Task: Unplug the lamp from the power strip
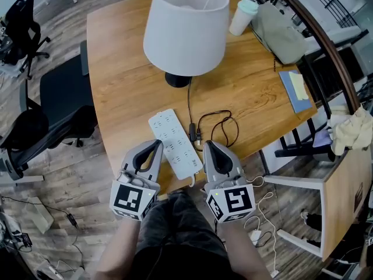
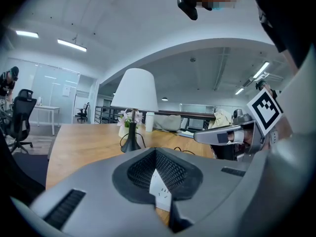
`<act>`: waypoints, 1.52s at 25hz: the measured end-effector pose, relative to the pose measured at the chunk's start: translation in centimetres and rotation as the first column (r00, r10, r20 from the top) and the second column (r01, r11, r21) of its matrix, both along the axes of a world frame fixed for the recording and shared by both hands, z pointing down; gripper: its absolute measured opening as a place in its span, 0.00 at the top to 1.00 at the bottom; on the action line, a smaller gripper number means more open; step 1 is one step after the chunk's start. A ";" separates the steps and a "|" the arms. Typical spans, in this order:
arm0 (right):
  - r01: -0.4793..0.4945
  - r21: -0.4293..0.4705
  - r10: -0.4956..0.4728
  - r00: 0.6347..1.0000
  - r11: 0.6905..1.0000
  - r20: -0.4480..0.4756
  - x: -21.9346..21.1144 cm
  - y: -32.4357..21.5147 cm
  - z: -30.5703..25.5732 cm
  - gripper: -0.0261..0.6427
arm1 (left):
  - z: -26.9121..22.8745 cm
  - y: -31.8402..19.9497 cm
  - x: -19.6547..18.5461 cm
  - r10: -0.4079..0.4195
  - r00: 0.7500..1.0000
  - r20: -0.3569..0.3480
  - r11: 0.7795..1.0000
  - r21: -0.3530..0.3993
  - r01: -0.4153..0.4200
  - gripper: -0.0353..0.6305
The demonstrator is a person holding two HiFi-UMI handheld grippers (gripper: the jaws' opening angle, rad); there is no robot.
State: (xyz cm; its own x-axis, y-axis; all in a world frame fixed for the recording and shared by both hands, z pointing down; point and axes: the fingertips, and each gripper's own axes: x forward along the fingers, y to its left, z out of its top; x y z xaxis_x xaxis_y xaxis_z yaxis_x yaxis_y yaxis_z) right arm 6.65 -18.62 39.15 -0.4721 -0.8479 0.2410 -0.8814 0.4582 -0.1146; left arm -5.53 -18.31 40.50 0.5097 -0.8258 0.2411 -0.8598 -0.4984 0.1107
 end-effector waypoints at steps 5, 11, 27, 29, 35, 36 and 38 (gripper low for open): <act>0.026 0.039 -0.025 0.999 0.999 -0.021 0.0 0.4 -2.1 0.95 | -1.6 0.1 -0.9 -0.036 0.999 -0.012 0.999 0.034 0.037 0.95; 0.056 0.068 -0.056 0.998 0.996 -0.012 -0.5 0.3 -4.0 0.95 | -3.8 -0.1 -1.6 -0.057 0.998 -0.025 0.996 0.065 0.059 0.95; 0.093 0.127 -0.094 0.996 0.988 0.001 -1.4 0.9 -7.9 0.95 | -8.3 -0.1 -2.4 -0.068 0.995 -0.068 0.990 0.120 0.076 0.95; 0.095 0.136 -0.097 0.995 0.986 0.005 -1.4 0.9 -8.4 0.95 | -8.6 -0.1 -2.4 -0.069 0.995 -0.069 0.989 0.127 0.077 0.95; 0.102 0.146 -0.103 0.995 0.984 0.004 -1.6 1.2 -9.2 0.95 | -9.2 0.3 -2.5 -0.072 0.994 -0.080 0.989 0.125 0.081 0.95; 0.101 0.148 -0.103 0.995 0.984 0.004 -1.6 1.2 -9.3 0.95 | -9.3 0.3 -2.5 -0.071 0.994 -0.081 0.989 0.127 0.081 0.95; 0.096 0.152 -0.098 0.995 0.984 0.007 -1.5 1.3 -9.6 0.95 | -9.5 0.4 -2.3 -0.066 0.995 -0.081 0.988 0.131 0.076 0.95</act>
